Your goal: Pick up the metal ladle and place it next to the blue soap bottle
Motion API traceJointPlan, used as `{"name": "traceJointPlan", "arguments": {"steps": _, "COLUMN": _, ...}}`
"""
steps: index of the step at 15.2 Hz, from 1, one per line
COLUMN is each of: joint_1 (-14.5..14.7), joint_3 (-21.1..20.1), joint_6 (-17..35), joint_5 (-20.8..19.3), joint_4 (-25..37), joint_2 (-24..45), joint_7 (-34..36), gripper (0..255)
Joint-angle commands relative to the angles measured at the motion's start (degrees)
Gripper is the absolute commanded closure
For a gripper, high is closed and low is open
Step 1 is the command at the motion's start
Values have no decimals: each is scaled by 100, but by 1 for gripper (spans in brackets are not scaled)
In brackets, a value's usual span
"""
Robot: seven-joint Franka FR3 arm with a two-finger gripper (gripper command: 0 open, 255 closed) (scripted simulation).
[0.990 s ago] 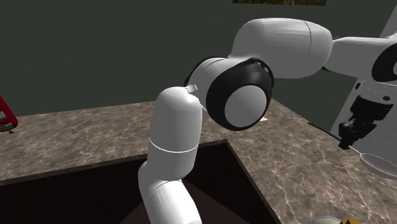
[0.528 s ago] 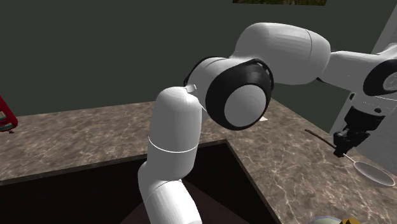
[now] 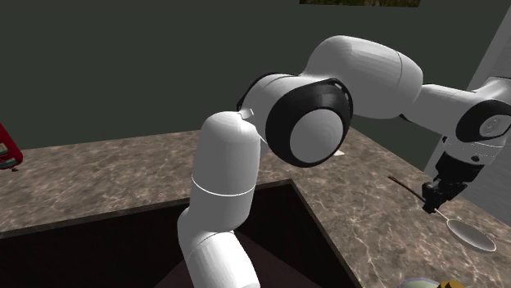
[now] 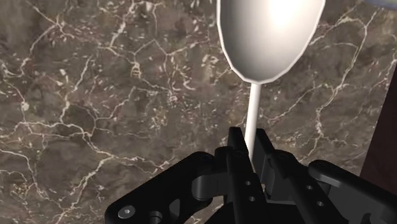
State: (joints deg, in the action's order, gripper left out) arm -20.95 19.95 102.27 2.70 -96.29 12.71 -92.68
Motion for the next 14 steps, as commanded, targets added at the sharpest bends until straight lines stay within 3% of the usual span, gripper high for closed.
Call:
{"name": "traceJointPlan", "arguments": {"steps": 1, "joint_1": -3, "joint_3": -2, "joint_6": 151, "joint_5": 11, "joint_4": -123, "joint_2": 28, "joint_7": -9, "gripper": 255}}
{"name": "traceJointPlan", "arguments": {"steps": 14, "joint_1": -20, "joint_3": -36, "joint_6": 1065, "joint_5": 121, "joint_4": -773, "joint_2": 307, "joint_7": -65, "gripper": 255}}
